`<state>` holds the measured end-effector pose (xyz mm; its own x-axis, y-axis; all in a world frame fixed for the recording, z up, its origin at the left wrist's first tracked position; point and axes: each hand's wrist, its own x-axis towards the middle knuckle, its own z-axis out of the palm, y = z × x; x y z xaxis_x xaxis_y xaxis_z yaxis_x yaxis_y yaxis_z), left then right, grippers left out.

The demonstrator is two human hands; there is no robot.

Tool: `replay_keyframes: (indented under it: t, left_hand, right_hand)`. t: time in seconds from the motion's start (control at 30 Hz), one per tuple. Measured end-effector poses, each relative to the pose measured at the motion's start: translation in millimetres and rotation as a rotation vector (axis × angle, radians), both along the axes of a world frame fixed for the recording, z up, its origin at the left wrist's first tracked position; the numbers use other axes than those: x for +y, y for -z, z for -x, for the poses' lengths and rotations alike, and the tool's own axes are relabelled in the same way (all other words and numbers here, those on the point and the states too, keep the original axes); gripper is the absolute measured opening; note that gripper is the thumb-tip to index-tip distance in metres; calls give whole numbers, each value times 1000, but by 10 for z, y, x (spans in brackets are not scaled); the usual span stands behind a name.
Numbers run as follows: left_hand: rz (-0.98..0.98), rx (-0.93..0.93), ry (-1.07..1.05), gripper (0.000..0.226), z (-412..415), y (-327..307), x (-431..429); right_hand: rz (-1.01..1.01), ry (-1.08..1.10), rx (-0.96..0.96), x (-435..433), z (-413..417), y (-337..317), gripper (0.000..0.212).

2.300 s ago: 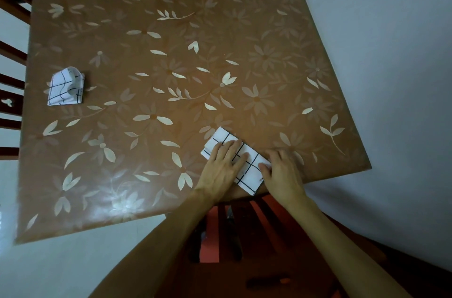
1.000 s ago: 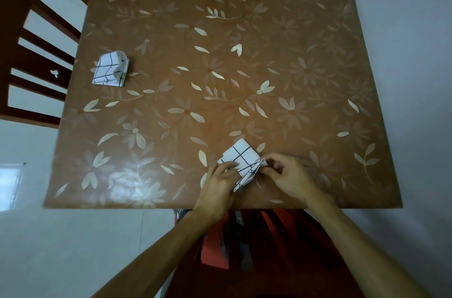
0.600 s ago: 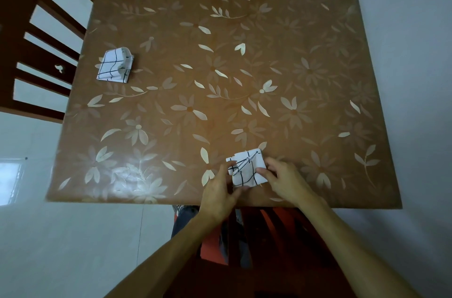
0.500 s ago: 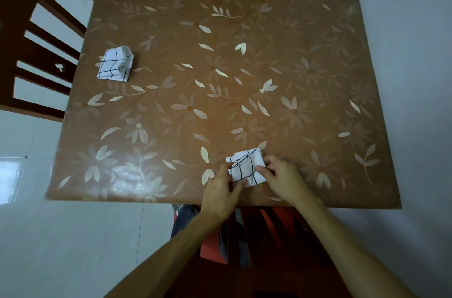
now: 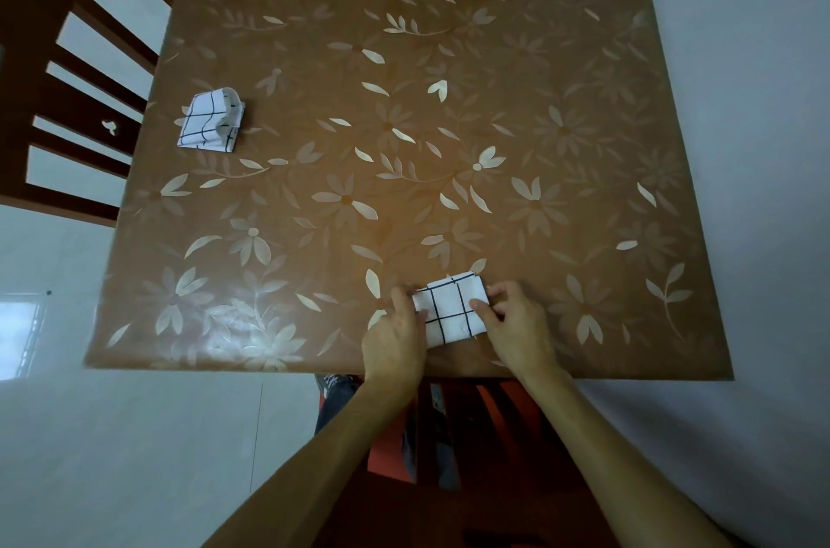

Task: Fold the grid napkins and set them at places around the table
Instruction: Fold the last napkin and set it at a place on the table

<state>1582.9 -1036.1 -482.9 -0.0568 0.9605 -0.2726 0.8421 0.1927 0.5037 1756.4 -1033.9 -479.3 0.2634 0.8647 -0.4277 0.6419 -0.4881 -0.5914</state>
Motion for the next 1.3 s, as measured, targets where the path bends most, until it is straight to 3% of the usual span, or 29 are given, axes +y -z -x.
replay_keyframes:
  t: [0.17, 0.23, 0.33, 0.53, 0.63, 0.77, 0.87, 1.0, 1.17, 1.3]
  left_hand:
    - [-287, 301, 349, 43, 30, 18, 25]
    - [-435, 339, 629, 49, -28, 43, 25]
    - [-374, 330, 903, 64, -10, 191, -23]
    - [-212, 406, 910, 71, 159, 275, -35]
    - [-211, 405, 908, 72, 146, 287, -47]
    - [-193, 401, 904, 71, 143, 292, -57]
    - [-202, 390, 897, 72, 140, 244, -74]
    - [-176, 377, 841, 74, 299, 226, -164]
    - [-154, 413, 784, 70, 390, 187, -192]
    - [-201, 415, 738, 59, 239, 174, -127]
  right_hand:
    - [-40, 22, -78, -13, 85, 8, 31]
    - [-53, 19, -95, -21, 101, 13, 31]
    - [-80, 7, -118, -21, 91, 8, 29]
    - [-242, -45, -151, -149, 85, 30, 20]
    - [-387, -340, -319, -239, 59, 59, 37]
    - [-254, -765, -444, -344, 25, 184, 70]
    - [-175, -781, -496, -362, -36, 221, 83]
    - [-119, -742, -540, -383, -94, 213, 85]
    - [-95, -727, -575, -362, -121, 196, 77]
    - [-186, -695, -590, -339, -72, 206, 65]
